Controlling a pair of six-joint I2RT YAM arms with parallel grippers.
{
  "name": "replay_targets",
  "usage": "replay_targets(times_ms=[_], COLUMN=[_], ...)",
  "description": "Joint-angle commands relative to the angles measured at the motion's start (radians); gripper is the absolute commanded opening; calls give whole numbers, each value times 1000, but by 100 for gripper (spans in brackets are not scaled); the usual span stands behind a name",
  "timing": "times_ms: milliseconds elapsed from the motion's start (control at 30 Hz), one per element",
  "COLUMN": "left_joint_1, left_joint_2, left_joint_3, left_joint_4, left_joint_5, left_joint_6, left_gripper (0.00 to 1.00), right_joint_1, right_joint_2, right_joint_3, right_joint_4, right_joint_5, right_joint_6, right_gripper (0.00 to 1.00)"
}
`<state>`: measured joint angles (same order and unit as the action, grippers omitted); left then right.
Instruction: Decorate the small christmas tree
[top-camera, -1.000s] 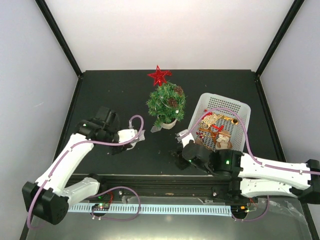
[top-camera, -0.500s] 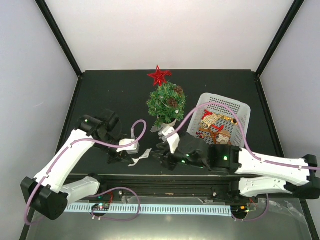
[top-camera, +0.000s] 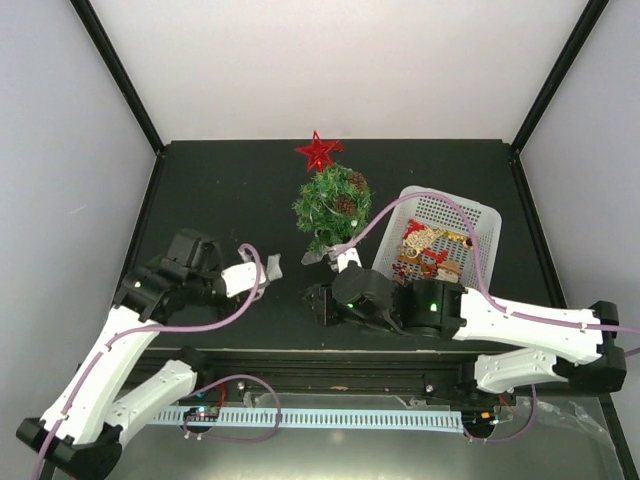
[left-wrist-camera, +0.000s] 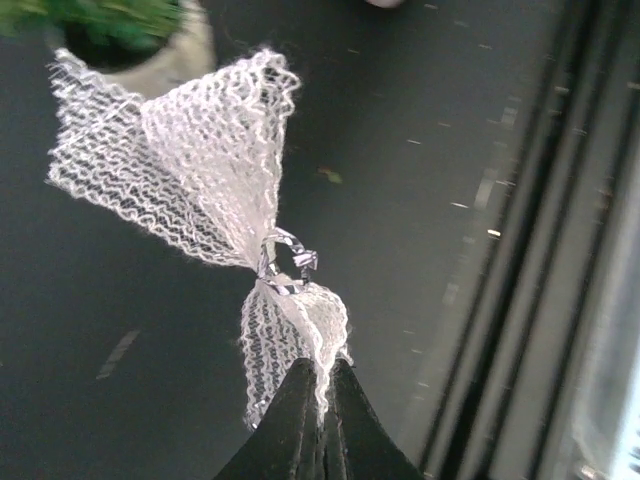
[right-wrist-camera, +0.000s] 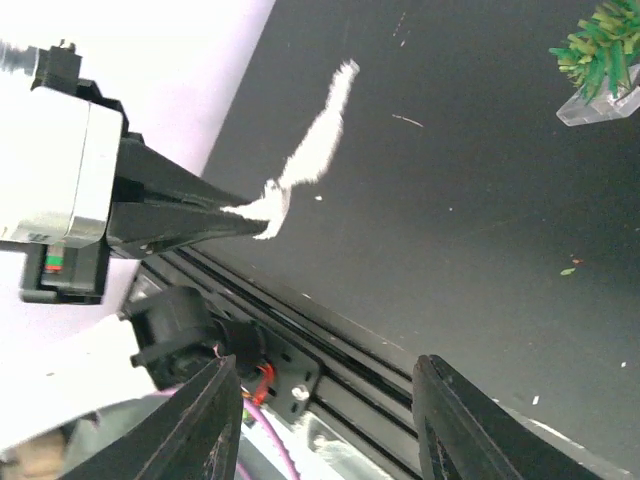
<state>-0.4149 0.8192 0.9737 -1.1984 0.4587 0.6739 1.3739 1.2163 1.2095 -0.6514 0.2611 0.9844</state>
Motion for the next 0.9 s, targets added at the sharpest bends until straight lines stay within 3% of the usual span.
replay_targets(times_ms=[0, 233, 500, 667, 867], left_joint_1=[-7, -7, -7, -7, -5], left_joint_2=[-76, -55, -2, -19, -33], left_joint_3=[-7, 58, 185, 182, 169], left_joint_4=[195, 196, 119, 113, 109], left_joint_5=[-231, -280, -136, -89, -58], left_joint_6=[-182, -253, -341, -365, -376], left_gripper=[2, 2, 2, 1, 2], right_joint_1=[5, 5, -1, -49, -64], right_joint_2=[-36, 71, 243, 197, 197], right_joint_3=[30, 82, 250, 121, 102], right_joint_4=[17, 135, 164, 324, 368], right_joint_5=[63, 58, 67, 48, 61], right_joint_6=[243, 381, 393, 451, 448], right_gripper=[49, 48, 47, 47, 46])
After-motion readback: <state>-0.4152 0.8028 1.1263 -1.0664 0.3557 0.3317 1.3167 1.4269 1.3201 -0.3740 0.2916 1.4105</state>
